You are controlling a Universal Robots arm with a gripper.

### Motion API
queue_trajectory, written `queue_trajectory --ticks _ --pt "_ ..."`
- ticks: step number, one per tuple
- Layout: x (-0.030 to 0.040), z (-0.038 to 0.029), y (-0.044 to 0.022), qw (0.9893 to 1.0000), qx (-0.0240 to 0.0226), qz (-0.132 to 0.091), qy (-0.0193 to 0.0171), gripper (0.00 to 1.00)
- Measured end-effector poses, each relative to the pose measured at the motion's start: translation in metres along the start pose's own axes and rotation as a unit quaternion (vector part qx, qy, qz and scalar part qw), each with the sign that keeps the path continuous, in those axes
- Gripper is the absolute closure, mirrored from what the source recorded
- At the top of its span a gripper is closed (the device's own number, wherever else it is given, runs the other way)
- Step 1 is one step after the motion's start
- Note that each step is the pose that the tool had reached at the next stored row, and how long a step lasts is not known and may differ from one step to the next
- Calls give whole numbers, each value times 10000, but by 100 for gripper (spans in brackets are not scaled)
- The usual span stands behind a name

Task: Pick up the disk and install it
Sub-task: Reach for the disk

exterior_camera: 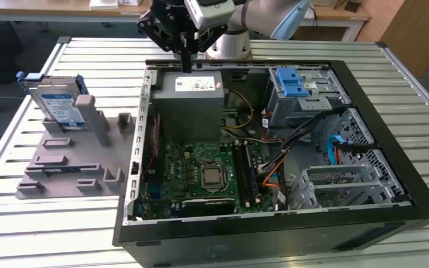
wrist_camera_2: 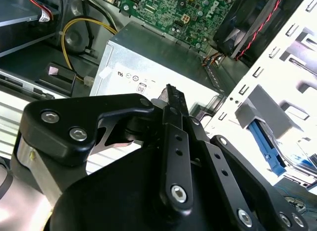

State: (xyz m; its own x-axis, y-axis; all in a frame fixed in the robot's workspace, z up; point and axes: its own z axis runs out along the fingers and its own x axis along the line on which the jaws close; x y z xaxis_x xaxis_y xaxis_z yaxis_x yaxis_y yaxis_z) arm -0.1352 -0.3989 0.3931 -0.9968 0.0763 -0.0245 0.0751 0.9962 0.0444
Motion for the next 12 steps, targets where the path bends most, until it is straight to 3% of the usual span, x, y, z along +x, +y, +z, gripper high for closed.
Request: queue_trajectory --ticks 3,5,12 --pt "5 0 -1 10000 0 0 0 89" --pt "70 5 -6 10000 0 0 0 89" --pt "84 7 -7 10000 0 -1 0 89"
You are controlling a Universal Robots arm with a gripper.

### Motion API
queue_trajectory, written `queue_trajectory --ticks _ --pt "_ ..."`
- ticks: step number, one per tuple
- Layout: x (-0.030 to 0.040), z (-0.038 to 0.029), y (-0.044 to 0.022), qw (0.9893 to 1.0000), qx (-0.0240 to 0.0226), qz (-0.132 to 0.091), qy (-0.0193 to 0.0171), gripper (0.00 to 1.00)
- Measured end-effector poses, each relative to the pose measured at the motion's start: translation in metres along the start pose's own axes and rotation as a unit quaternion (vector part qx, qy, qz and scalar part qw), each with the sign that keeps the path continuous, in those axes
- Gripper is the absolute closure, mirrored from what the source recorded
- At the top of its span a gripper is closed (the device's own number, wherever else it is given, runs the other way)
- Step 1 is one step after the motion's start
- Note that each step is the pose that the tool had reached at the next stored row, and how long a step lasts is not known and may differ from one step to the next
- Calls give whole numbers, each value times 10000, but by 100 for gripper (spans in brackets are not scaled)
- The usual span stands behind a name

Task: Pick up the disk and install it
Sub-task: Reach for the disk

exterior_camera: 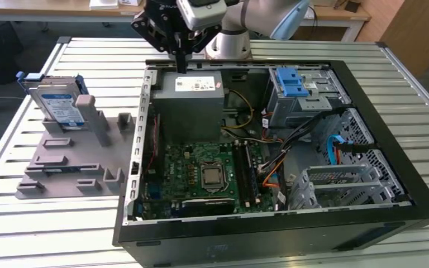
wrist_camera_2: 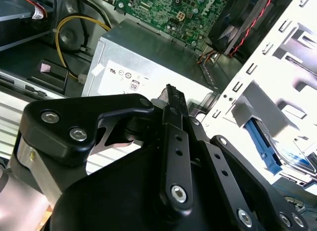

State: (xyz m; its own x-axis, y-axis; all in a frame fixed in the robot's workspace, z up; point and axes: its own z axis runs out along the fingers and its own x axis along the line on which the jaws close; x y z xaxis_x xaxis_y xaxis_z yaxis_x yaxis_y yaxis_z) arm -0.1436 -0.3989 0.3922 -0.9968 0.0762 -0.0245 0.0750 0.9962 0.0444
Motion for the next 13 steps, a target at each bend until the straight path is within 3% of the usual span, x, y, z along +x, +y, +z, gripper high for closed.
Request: queue_trajectory --ticks 13 --pt "24 3 -2 10000 0 0 0 89"
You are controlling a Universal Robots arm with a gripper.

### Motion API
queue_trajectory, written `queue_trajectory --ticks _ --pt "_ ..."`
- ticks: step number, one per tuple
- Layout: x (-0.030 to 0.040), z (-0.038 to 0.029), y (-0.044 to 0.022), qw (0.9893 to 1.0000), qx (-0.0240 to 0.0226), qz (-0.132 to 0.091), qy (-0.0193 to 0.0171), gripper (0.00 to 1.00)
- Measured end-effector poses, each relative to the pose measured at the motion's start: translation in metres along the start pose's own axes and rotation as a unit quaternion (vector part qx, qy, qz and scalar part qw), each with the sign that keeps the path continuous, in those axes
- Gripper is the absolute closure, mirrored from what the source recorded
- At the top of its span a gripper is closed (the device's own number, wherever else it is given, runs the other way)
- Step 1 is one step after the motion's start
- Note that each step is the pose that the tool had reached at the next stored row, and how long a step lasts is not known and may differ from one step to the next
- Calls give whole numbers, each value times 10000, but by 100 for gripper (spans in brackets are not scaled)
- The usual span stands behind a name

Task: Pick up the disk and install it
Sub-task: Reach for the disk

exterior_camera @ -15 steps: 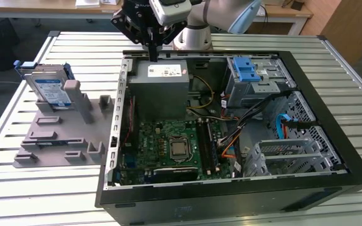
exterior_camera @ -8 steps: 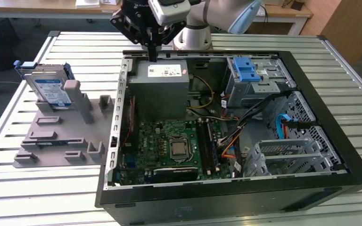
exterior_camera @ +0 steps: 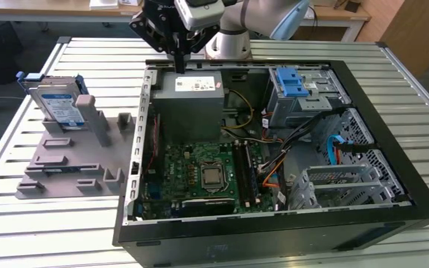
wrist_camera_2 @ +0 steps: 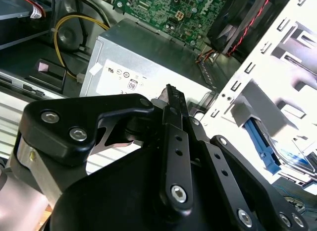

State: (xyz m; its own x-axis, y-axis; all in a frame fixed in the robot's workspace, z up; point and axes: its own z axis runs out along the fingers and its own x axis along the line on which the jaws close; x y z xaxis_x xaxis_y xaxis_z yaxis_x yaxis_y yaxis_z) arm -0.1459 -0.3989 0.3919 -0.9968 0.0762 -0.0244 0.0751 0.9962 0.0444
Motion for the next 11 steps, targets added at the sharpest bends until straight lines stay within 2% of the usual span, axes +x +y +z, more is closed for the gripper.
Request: queue_trajectory --ticks 6,8,11 --pt "11 2 -1 10000 0 0 0 89" --pt "46 4 -4 10000 0 0 0 89" --pt "53 4 -4 10000 0 0 0 89"
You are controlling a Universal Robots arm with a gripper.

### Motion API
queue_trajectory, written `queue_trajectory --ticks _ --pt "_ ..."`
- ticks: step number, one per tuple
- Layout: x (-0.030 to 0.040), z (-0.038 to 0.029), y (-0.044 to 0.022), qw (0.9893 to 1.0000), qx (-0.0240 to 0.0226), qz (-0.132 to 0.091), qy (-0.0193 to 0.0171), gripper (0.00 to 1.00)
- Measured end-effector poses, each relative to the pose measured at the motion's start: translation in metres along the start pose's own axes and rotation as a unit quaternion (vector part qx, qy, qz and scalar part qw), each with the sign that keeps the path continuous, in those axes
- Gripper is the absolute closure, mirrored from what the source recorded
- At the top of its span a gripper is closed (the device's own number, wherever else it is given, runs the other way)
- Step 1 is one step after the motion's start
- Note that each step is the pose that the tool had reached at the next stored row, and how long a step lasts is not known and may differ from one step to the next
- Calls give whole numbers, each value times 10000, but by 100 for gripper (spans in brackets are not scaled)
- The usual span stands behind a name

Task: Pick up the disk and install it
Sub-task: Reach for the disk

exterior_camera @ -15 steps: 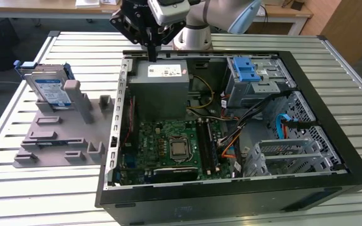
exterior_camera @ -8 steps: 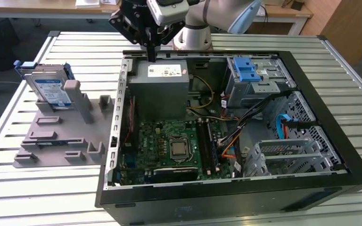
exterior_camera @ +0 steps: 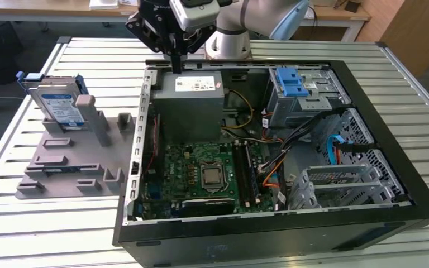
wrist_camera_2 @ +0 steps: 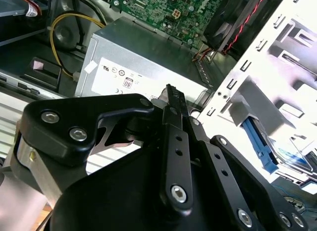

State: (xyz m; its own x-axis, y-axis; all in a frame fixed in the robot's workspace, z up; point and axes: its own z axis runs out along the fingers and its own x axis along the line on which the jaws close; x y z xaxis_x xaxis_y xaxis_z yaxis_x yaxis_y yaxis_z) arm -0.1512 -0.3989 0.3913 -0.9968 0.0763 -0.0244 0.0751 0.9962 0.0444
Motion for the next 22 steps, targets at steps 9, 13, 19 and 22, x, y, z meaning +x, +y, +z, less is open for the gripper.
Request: queue_trajectory --ticks 9,13,19,22 --pt "49 1 -4 10000 0 0 0 89" --pt "65 3 -5 10000 0 0 0 89" --pt "89 5 -7 10000 0 0 0 89" --pt "100 6 -8 10000 0 0 0 89"
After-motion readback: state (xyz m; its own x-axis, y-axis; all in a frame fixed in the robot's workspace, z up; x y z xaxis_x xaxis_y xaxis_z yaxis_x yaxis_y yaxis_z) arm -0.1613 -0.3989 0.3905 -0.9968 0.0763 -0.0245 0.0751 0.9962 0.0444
